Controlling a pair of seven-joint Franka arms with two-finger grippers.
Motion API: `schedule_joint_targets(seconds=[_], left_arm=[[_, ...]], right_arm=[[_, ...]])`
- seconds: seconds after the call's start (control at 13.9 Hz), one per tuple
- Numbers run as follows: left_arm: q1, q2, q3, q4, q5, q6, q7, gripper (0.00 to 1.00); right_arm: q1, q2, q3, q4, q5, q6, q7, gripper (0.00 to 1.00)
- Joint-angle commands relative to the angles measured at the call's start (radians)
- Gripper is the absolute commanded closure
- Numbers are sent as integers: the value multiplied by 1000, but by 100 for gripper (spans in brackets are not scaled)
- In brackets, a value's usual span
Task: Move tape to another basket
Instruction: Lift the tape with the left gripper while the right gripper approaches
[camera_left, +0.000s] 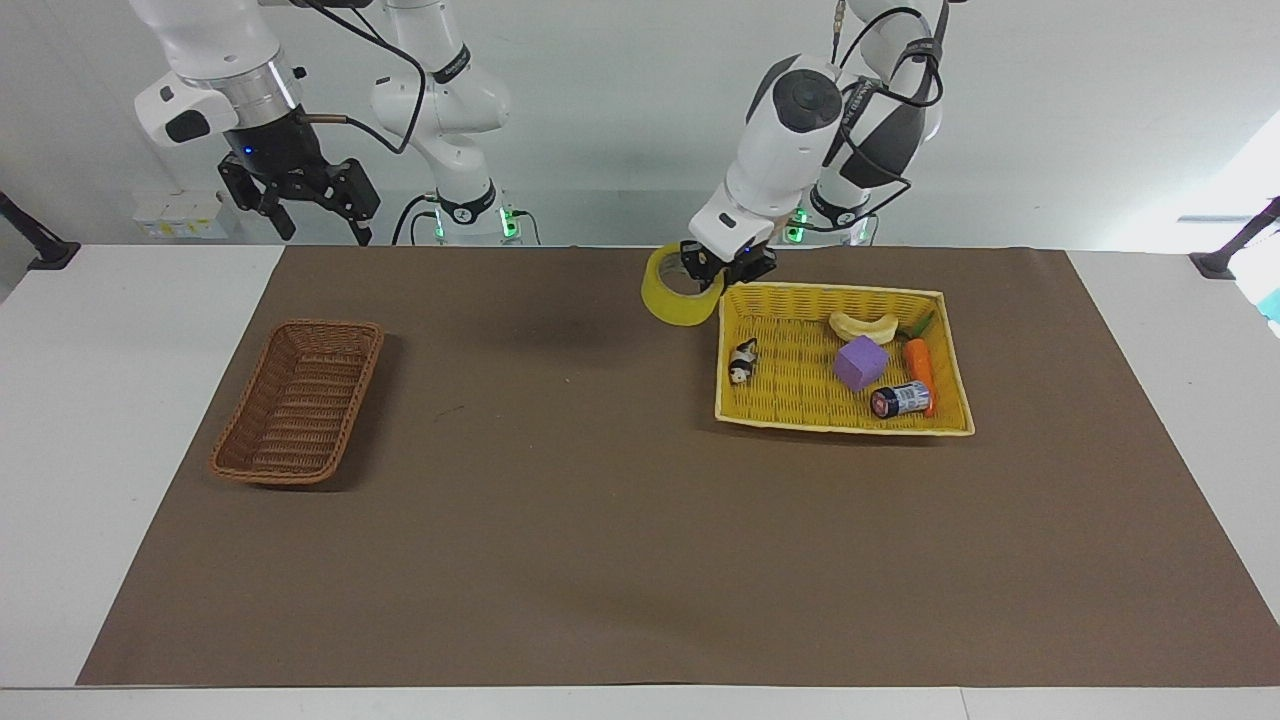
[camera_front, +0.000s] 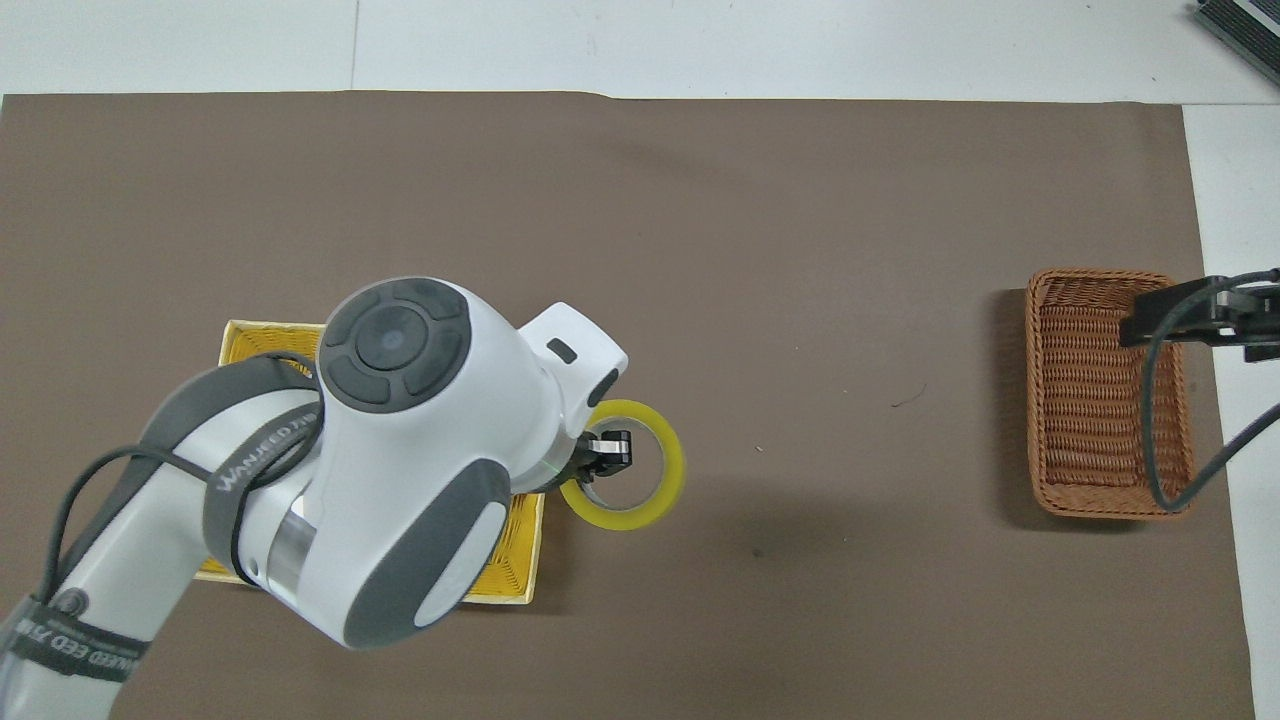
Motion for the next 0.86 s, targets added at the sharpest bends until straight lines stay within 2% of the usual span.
schedule_joint_targets(seconds=[0.0, 0.14, 0.29, 0.5, 0.79], left_arm=[[-49, 2, -29, 41, -26, 33, -170, 100], [-116, 2, -37, 41, -48, 104, -293, 100], [-158, 5, -37, 39, -58, 185, -362, 100], [-161, 19, -37, 32, -133, 302, -371, 100], [-164, 43, -38, 24, -218, 401, -367, 100]], right_arm=[[4, 14, 10, 28, -5, 13, -14, 0], [7, -18, 23, -19, 27, -4, -42, 0], [13, -69, 30, -104, 175, 43, -126, 0], [23, -116, 40, -213, 320, 70, -143, 0], [40, -166, 40, -365, 459, 87, -275, 0]])
